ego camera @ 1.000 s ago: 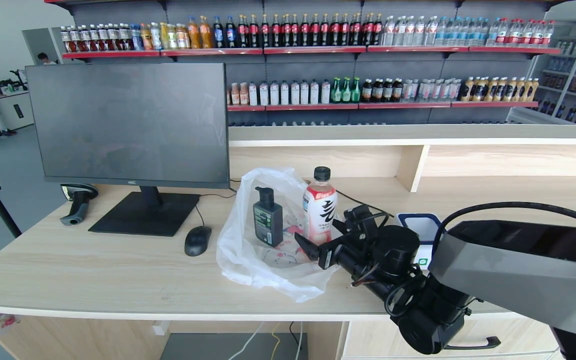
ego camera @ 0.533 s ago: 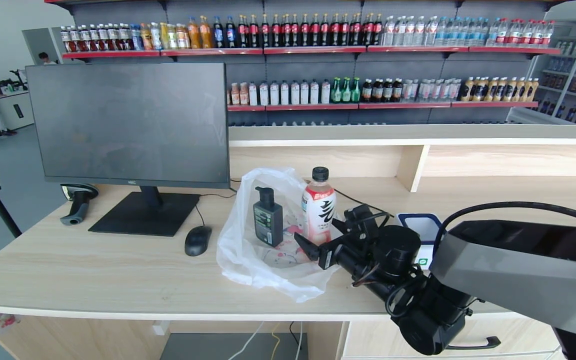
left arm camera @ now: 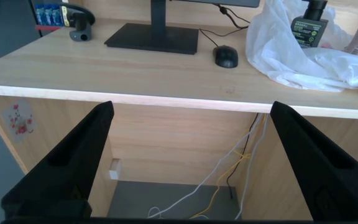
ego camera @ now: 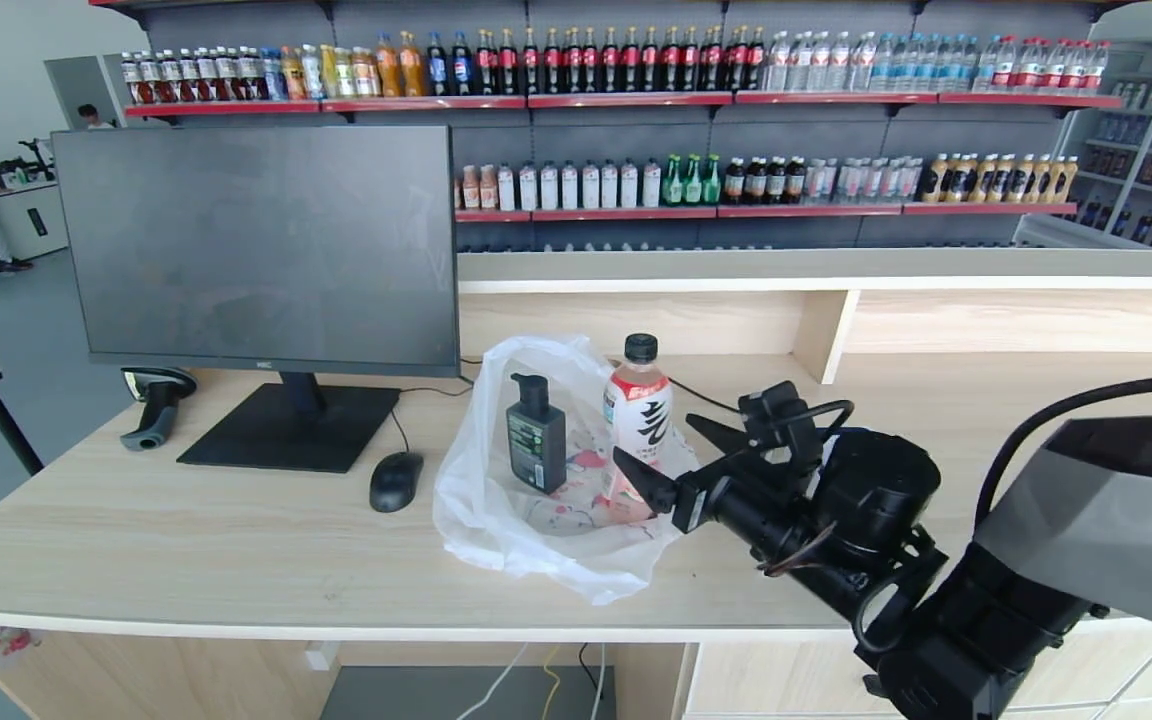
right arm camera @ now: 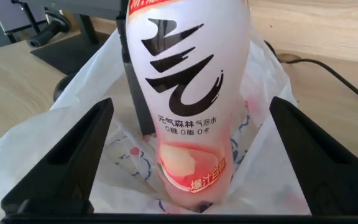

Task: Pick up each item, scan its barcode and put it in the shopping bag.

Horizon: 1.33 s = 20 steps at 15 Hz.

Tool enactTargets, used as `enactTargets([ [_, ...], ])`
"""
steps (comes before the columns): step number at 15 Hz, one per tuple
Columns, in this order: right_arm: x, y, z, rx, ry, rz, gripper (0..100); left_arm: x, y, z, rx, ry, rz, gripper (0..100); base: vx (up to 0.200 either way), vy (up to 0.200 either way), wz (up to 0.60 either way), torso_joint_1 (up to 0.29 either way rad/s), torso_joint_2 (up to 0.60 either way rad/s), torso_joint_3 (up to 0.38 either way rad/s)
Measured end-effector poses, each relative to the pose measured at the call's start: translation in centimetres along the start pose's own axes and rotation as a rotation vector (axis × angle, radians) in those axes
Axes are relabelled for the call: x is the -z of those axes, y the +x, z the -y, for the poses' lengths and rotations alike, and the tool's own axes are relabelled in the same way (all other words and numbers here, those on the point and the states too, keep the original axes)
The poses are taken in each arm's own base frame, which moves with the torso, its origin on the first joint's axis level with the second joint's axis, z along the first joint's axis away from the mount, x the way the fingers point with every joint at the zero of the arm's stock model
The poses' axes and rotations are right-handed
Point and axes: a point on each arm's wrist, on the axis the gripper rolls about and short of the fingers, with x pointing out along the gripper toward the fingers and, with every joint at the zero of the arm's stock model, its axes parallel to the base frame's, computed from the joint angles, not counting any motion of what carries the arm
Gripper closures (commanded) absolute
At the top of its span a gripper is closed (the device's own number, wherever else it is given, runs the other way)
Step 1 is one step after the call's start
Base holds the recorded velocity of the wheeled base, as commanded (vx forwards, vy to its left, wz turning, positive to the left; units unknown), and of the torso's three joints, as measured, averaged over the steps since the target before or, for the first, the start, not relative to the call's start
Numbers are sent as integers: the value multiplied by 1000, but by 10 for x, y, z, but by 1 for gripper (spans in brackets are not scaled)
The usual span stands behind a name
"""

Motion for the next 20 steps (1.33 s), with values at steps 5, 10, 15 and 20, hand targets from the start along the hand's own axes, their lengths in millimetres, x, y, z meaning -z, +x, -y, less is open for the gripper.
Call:
enactTargets([
  [5, -62, -86, -23, -60, -36, 87, 0, 0, 0, 0, 0, 0, 0, 0, 0, 0, 0, 0, 0, 0],
  [10, -90, -194, -32, -105, -60, 190, 0, 0, 0, 0, 0, 0, 0, 0, 0, 0, 0, 0, 0, 0],
  [15, -76, -261, -30, -110, -56, -2, 0, 0, 0, 0, 0, -1, 0, 0, 0, 0, 0, 0, 0, 0],
  [20, -19, -340, -23, -113, -96, -319, 0, 0, 0, 0, 0, -1, 0, 0, 0, 0, 0, 0, 0, 0],
])
